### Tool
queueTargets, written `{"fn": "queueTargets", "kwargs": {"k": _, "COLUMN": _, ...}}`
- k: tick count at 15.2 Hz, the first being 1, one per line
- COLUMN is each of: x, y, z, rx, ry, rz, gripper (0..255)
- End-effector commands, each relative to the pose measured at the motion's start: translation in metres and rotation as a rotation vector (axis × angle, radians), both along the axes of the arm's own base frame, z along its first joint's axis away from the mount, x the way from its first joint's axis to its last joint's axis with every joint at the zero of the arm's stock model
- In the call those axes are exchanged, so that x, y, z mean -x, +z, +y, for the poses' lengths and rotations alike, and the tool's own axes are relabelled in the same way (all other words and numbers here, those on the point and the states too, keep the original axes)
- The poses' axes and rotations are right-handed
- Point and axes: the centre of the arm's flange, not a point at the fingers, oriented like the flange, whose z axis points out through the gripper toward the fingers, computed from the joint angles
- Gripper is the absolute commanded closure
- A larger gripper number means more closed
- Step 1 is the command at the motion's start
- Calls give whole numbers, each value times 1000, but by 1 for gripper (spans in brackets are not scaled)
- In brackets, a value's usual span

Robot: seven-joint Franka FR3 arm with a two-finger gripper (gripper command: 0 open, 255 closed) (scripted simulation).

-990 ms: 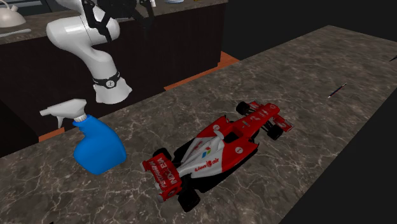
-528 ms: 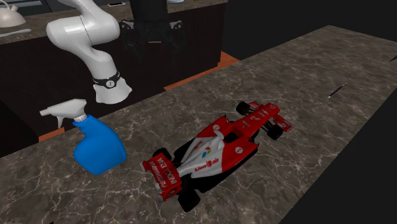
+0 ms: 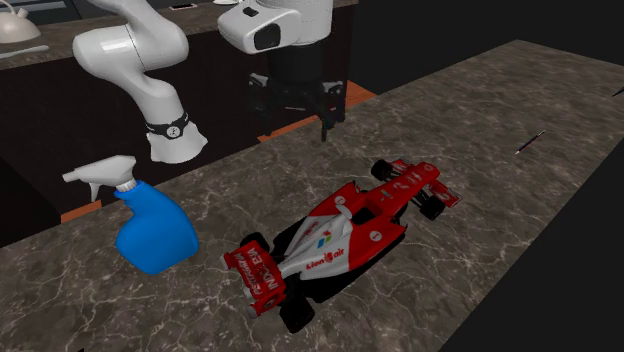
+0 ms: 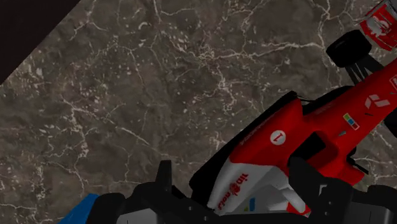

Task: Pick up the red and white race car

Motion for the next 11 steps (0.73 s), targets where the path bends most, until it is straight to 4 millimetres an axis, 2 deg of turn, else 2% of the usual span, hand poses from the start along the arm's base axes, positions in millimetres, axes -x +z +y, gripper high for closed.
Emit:
{"fn": "queueTargets", "kwargs": {"k": 1, "x": -25, "y": -14, "z": 5, "rx": 4, "ry": -50, "rz": 5, "gripper": 0}}
{"fn": "queueTargets", "kwargs": {"k": 8, "x": -108, "y": -58, "z": 19, "rx": 16, "ry": -213, "rz": 25, "gripper": 0}}
{"fn": "queueTargets", "kwargs": {"k": 9, "x": -117, "y": -63, "z": 19, "rx": 17, "ry": -231, "rz": 27, "gripper": 0}}
{"fn": "queueTargets", "kwargs": {"k": 11, "x": -117, "y": -73, "z": 19, "rx": 17, "ry": -231, "rz": 27, "gripper": 0}}
